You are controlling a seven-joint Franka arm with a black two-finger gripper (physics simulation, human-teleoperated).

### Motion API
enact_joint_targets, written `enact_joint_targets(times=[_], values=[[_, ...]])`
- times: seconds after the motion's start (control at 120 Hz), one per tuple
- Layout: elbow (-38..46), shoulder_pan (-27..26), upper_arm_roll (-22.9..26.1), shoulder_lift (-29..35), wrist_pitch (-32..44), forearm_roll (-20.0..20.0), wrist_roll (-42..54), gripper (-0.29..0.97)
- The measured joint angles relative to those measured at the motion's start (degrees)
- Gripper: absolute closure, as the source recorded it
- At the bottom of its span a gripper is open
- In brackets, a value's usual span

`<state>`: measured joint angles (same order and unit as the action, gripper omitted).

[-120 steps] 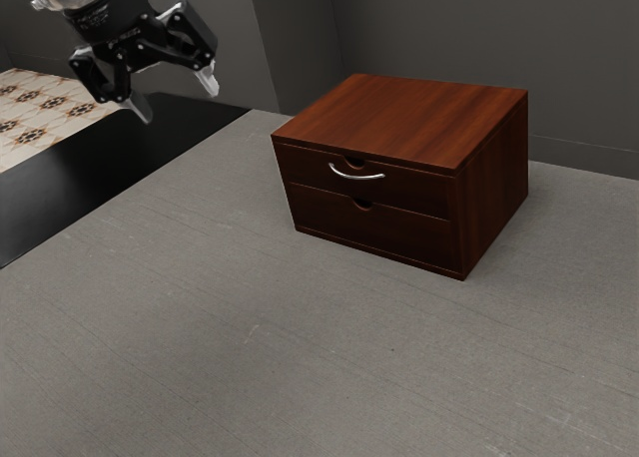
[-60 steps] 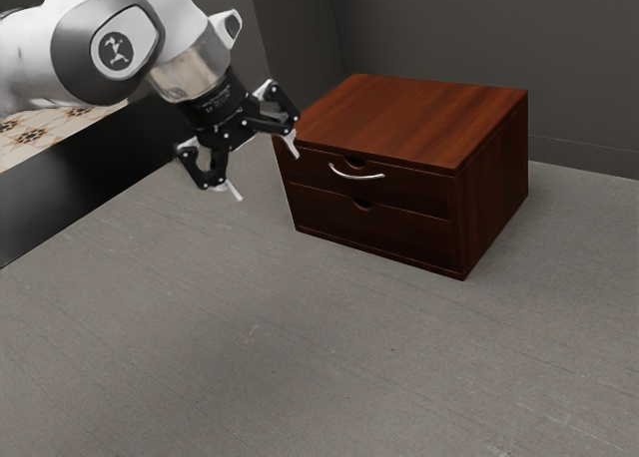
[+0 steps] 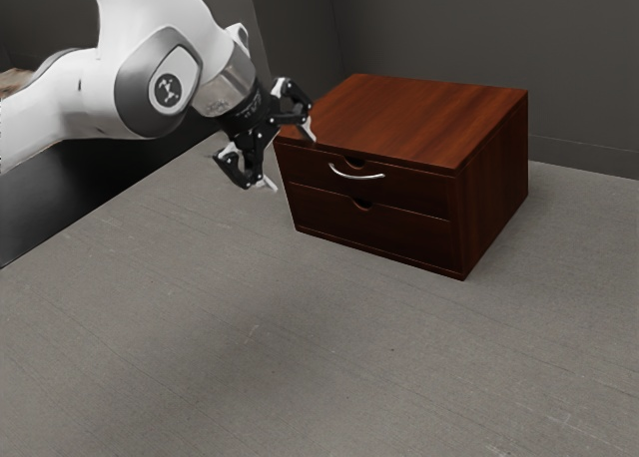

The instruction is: Pull the drawer handle with one arm to open the drawer

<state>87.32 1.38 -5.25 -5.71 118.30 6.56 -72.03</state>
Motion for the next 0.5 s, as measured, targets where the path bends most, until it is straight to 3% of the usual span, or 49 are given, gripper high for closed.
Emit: enact_joint_targets(times=[0.5], values=[[0.11,0.03,-0.11,-5.09,7.43,0.35,-5.68,0.03]])
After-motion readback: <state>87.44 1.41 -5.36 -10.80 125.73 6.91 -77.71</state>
